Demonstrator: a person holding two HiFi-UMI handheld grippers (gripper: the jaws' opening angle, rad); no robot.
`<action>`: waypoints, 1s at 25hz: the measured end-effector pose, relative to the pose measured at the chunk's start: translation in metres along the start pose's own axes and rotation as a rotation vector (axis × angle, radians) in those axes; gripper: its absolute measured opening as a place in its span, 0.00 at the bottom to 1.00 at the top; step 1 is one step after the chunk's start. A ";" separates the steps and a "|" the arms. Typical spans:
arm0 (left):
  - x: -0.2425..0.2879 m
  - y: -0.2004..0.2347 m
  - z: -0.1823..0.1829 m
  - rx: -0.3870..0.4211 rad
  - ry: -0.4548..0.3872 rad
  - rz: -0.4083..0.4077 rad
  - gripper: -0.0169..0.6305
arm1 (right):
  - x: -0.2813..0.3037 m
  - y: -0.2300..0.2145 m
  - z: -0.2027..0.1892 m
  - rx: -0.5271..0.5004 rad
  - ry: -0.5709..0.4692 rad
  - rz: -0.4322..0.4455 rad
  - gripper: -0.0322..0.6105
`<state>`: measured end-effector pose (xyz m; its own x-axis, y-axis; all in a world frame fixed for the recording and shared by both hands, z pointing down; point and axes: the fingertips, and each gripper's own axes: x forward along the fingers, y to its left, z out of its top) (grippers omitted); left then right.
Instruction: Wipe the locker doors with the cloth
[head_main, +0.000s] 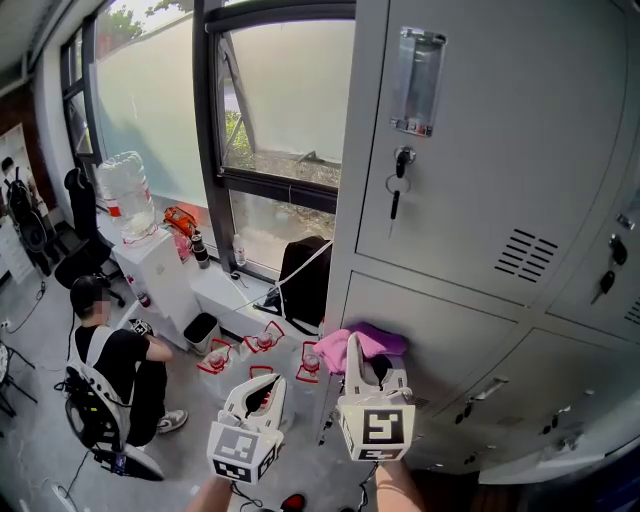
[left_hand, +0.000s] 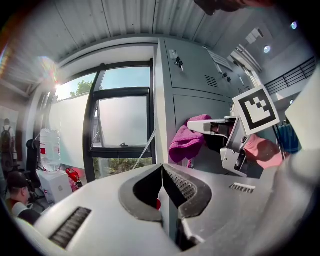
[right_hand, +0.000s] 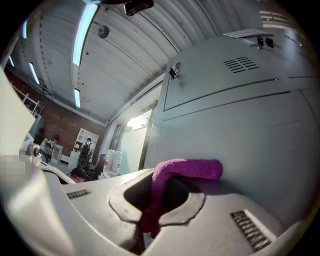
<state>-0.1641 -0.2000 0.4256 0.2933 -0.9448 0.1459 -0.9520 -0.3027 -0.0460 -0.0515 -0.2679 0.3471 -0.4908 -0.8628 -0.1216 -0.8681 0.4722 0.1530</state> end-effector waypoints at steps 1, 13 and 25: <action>0.001 -0.002 0.000 0.000 -0.002 -0.005 0.07 | -0.002 -0.003 -0.001 -0.003 0.002 -0.006 0.10; 0.015 -0.042 0.006 0.009 -0.012 -0.104 0.07 | -0.041 -0.049 -0.008 -0.038 0.043 -0.120 0.10; 0.031 -0.091 0.013 0.019 -0.025 -0.203 0.07 | -0.094 -0.111 -0.014 -0.046 0.079 -0.268 0.10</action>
<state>-0.0671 -0.2033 0.4214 0.4811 -0.8671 0.1293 -0.8715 -0.4890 -0.0370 0.0921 -0.2423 0.3556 -0.2355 -0.9680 -0.0873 -0.9609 0.2184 0.1700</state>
